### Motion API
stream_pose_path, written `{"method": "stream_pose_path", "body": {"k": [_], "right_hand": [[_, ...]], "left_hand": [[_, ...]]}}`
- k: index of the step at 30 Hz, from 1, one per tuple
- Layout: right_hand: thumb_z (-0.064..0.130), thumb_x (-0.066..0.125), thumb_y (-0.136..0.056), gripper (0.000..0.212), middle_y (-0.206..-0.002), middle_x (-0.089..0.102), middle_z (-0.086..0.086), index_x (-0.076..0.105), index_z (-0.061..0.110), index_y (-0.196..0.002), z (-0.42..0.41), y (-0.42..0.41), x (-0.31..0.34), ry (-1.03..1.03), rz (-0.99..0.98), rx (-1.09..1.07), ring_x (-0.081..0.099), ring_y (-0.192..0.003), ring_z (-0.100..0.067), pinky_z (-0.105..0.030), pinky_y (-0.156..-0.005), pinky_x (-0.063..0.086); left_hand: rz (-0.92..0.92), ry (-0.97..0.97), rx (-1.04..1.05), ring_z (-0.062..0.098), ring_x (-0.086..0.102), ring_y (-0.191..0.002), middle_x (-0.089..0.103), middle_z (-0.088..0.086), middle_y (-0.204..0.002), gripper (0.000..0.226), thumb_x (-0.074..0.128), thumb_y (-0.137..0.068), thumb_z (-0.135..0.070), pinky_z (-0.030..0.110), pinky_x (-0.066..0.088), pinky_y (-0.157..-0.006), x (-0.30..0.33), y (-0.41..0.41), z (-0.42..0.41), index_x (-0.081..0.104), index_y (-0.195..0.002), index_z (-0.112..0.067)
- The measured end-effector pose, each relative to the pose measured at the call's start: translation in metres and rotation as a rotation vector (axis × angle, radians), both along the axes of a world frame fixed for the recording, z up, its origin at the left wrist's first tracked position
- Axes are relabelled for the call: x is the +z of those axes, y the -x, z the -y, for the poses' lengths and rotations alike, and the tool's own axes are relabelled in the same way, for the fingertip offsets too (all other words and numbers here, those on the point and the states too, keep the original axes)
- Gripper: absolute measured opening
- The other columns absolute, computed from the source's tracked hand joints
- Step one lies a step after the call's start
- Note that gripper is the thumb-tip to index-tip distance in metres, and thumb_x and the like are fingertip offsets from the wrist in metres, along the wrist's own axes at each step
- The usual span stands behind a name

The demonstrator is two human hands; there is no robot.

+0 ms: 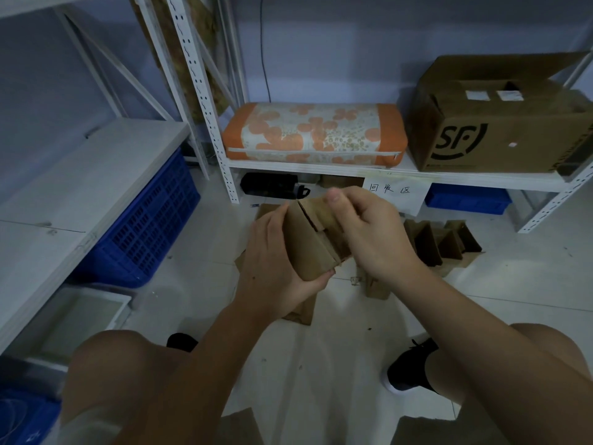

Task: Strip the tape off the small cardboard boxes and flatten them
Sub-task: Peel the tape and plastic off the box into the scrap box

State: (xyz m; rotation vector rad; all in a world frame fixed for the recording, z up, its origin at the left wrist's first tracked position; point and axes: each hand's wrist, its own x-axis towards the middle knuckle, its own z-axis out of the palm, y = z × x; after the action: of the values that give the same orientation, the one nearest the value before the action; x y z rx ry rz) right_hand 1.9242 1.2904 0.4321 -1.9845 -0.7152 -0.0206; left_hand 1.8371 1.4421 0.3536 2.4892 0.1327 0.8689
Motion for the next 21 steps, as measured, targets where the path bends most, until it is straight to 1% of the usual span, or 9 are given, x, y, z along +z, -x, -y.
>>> {"method": "stream_pose_path", "body": {"k": [2, 4, 7, 9, 12, 14, 17, 19, 21], "right_hand": [[0.046, 0.065, -0.094, 0.035, -0.094, 0.063, 0.004, 0.07, 0.023, -0.119, 0.0, -0.006, 0.004, 0.08, 0.042, 0.027, 0.058, -0.088, -0.006, -0.027, -0.081, 0.05], [0.039, 0.074, -0.089, 0.038, -0.095, 0.061, 0.005, 0.07, 0.025, -0.123, -0.001, -0.013, 0.004, 0.14, 0.078, 0.079, 0.057, -0.088, -0.004, -0.019, -0.081, 0.047], [0.026, 0.074, -0.091, 0.025, -0.096, 0.066, 0.005, 0.077, 0.021, -0.115, -0.003, -0.016, 0.0, 0.168, 0.111, 0.124, 0.059, -0.089, -0.006, -0.022, -0.085, 0.049], [0.017, 0.072, -0.093, 0.018, -0.098, 0.07, 0.004, 0.079, 0.019, -0.11, -0.002, -0.017, -0.002, 0.168, 0.151, 0.12, 0.061, -0.092, -0.006, -0.021, -0.089, 0.049], [0.015, 0.07, -0.095, 0.017, -0.097, 0.073, 0.003, 0.08, 0.018, -0.108, -0.002, -0.014, -0.005, 0.205, 0.268, 0.133, 0.059, -0.089, -0.004, -0.022, -0.088, 0.05], [0.016, 0.07, -0.094, 0.015, -0.093, 0.073, 0.002, 0.081, 0.018, -0.103, -0.003, -0.013, -0.009, 0.235, 0.36, 0.122, 0.06, -0.085, -0.007, -0.029, -0.083, 0.054], [0.016, 0.069, -0.088, 0.009, -0.083, 0.066, 0.0, 0.079, 0.015, -0.088, -0.007, -0.013, -0.01, 0.262, 0.418, 0.065, 0.062, -0.074, -0.017, -0.041, -0.067, 0.056], [0.016, 0.069, -0.085, 0.006, -0.079, 0.064, 0.001, 0.074, 0.015, -0.081, -0.009, -0.014, -0.008, 0.263, 0.405, 0.021, 0.06, -0.071, -0.016, -0.041, -0.064, 0.055], [0.016, 0.068, -0.085, 0.007, -0.078, 0.065, 0.003, 0.069, 0.018, -0.078, -0.011, -0.015, -0.004, 0.219, 0.283, -0.007, 0.06, -0.071, -0.012, -0.035, -0.067, 0.055]], "left_hand": [[-0.013, -0.039, -0.007, 0.029, 0.047, -0.135, 0.046, 0.01, -0.147, 0.116, 0.088, -0.068, -0.062, 0.058, 0.046, -0.108, -0.004, 0.0, 0.0, 0.031, -0.152, -0.005], [-0.006, -0.077, -0.011, 0.031, 0.048, -0.135, 0.047, 0.011, -0.146, 0.115, 0.086, -0.068, -0.064, 0.061, 0.045, -0.107, -0.007, 0.001, -0.001, 0.032, -0.151, -0.004], [0.01, -0.122, -0.028, 0.03, 0.046, -0.133, 0.045, 0.011, -0.146, 0.114, 0.087, -0.067, -0.063, 0.063, 0.046, -0.104, -0.011, 0.003, -0.003, 0.034, -0.149, -0.004], [0.013, -0.136, -0.037, 0.028, 0.045, -0.132, 0.046, 0.012, -0.144, 0.112, 0.082, -0.068, -0.065, 0.065, 0.046, -0.103, -0.013, 0.006, -0.003, 0.036, -0.148, -0.002], [-0.004, -0.146, -0.039, 0.029, 0.046, -0.133, 0.048, 0.013, -0.144, 0.112, 0.079, -0.068, -0.067, 0.066, 0.044, -0.105, -0.017, 0.008, -0.002, 0.036, -0.148, -0.002], [-0.02, -0.143, -0.04, 0.03, 0.047, -0.134, 0.048, 0.013, -0.145, 0.112, 0.079, -0.067, -0.067, 0.065, 0.041, -0.108, -0.019, 0.008, -0.002, 0.035, -0.149, -0.003], [-0.049, -0.139, -0.038, 0.03, 0.046, -0.136, 0.048, 0.012, -0.146, 0.113, 0.075, -0.068, -0.07, 0.065, 0.034, -0.116, -0.02, 0.007, 0.001, 0.032, -0.151, -0.007], [-0.049, -0.159, -0.03, 0.029, 0.046, -0.137, 0.048, 0.012, -0.146, 0.114, 0.074, -0.068, -0.071, 0.063, 0.028, -0.12, -0.02, 0.007, 0.001, 0.031, -0.152, -0.008], [-0.027, -0.181, -0.025, 0.029, 0.047, -0.138, 0.049, 0.012, -0.146, 0.114, 0.077, -0.068, -0.069, 0.062, 0.025, -0.122, -0.019, 0.005, 0.001, 0.031, -0.152, -0.007]]}}
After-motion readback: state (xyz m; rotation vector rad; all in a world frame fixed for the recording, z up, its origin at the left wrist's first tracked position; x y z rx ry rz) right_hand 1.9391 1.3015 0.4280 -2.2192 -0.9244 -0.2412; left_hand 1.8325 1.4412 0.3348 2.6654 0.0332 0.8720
